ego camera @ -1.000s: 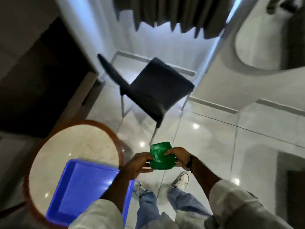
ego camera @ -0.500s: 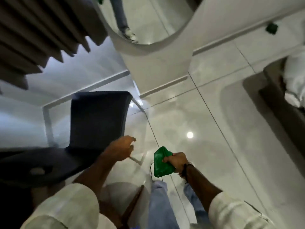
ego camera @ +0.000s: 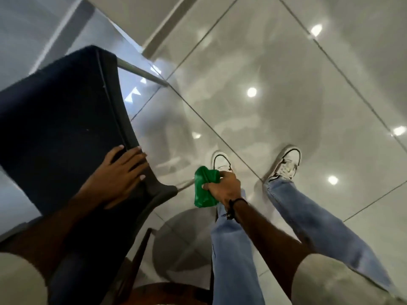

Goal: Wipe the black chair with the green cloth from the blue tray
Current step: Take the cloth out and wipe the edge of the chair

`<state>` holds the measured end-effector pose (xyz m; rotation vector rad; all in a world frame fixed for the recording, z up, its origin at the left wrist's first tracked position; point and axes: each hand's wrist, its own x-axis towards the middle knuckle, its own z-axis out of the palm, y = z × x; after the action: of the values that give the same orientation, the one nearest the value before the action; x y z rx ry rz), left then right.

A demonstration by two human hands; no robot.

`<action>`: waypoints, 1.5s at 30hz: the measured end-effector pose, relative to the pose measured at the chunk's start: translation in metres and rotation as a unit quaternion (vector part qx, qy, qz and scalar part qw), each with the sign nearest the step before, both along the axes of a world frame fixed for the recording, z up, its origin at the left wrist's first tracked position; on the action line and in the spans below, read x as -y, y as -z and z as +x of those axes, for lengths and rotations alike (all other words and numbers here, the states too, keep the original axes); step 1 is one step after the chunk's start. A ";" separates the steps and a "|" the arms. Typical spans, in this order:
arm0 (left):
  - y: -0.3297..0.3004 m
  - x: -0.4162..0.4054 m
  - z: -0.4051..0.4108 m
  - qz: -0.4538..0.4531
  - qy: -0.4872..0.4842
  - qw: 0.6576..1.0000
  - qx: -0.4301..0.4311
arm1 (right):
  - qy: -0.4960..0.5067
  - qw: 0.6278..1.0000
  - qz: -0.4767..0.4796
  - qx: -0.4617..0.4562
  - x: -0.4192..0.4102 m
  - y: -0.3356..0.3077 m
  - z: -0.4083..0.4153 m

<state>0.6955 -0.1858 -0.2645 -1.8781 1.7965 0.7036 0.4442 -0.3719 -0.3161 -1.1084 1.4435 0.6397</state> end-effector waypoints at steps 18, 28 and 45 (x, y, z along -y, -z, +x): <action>0.063 -0.021 0.001 -0.231 0.018 0.973 0.003 | -0.031 0.997 0.028 0.058 -0.097 0.080 0.015; 0.064 -0.022 0.002 -0.223 0.016 0.975 0.004 | -0.051 0.994 0.058 0.075 -0.091 0.088 0.011; 0.065 -0.023 0.003 -0.220 0.025 0.975 0.011 | -0.064 0.989 0.013 0.134 -0.100 0.079 0.009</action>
<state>0.6982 -0.1630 -0.3292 -2.0890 2.1058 0.2766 0.4529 -0.2717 -0.3946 -1.2245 1.1373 0.5733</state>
